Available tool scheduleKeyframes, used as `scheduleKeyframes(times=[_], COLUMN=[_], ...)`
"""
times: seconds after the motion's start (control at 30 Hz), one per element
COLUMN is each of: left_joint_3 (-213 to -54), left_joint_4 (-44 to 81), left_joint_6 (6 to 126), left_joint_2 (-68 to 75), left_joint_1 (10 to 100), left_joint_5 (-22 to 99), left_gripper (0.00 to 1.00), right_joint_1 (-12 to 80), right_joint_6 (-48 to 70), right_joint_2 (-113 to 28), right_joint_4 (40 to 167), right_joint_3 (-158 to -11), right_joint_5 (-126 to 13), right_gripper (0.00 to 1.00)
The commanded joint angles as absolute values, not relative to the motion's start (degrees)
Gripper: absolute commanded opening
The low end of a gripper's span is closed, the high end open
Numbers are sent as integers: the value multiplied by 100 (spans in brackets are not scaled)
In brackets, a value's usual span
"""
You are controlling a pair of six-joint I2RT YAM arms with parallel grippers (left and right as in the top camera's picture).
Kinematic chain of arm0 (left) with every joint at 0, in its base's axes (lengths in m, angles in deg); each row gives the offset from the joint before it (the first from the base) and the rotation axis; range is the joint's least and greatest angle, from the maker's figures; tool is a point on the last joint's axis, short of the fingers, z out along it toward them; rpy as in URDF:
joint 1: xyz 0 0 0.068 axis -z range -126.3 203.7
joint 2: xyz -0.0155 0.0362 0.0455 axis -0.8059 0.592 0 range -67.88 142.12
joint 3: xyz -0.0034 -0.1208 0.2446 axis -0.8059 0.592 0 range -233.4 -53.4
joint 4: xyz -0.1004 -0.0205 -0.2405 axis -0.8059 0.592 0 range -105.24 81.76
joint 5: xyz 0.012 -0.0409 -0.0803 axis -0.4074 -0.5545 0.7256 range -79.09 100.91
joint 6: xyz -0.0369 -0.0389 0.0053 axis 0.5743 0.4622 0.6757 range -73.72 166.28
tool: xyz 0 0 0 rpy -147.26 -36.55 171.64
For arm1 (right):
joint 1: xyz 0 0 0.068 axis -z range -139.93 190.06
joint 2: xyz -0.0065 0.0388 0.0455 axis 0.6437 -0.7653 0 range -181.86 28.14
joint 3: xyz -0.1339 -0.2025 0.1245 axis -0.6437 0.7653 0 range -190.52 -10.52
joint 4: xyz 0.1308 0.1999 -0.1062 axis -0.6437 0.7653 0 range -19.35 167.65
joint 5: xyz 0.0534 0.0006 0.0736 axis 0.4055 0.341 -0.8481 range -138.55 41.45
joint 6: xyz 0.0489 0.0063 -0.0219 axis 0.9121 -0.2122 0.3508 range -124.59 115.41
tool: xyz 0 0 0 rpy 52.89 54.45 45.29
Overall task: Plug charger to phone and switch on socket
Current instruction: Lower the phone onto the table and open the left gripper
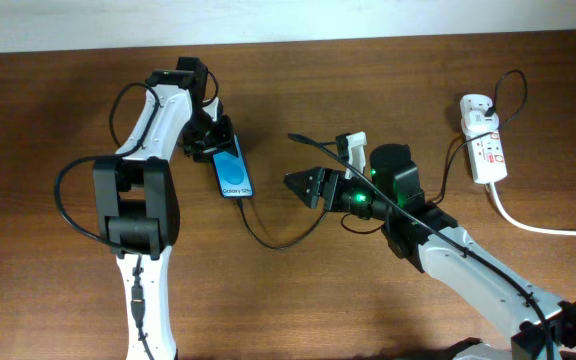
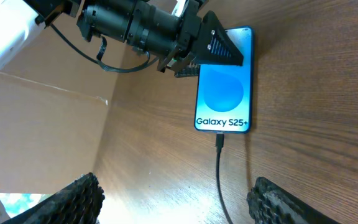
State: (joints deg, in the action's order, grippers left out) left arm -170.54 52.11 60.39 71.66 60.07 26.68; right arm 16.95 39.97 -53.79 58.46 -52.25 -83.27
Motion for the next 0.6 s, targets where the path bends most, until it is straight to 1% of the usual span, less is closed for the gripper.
scheduleKeyframes(times=[0.0, 0.07, 0.1, 0.13, 0.3, 0.33, 0.43, 0.5, 0.53, 0.57], left_joint_3=[-17045, -17043, -17045, -17045, -17052, -17189, -17922, -18778, -19307, -19721], left_joint_4=[5239, 5270, 5283, 5285, 5242, 5307, 5685, 6127, 6365, 6547], left_joint_6=[5986, 5984, 5984, 5986, 5986, 5984, 5940, 5940, 5938, 5938], left_joint_2=[7203, 7203, 7203, 7203, 7203, 7197, 7046, 6758, 6524, 6312], left_joint_1=[5972, 5972, 5972, 5972, 5965, 5935, 5889, 5850, 5852, 5854], left_joint_5=[1854, 1854, 1854, 1859, 1857, 1857, 1854, 1854, 1854, 1857], left_gripper=[51, 64, 68, 68, 59, 57, 56, 57, 57, 58], right_joint_1=[1721, 1721, 1721, 1721, 1721, 1721, 1721, 1721, 1724, 1728], right_joint_6=[3912, 3912, 3912, 3912, 3752, 3623, 3168, 2664, 2272, 1947], right_joint_2=[-5399, -5399, -5399, -5399, -5399, -5399, -5390, -5388, -5388, -5386], right_joint_4=[5829, 5827, 5827, 5827, 5827, 5798, 6056, 6836, 7420, 8041], right_joint_3=[-5271, -5271, -5271, -5271, -5271, -5276, -5424, -5811, -6115, -6440], right_joint_5=[-8254, -8254, -8254, -8252, -8257, -8268, -8276, -8239, -8230, -8147], right_gripper=[80, 80, 80, 80, 80, 79, 80, 85, 90, 98])
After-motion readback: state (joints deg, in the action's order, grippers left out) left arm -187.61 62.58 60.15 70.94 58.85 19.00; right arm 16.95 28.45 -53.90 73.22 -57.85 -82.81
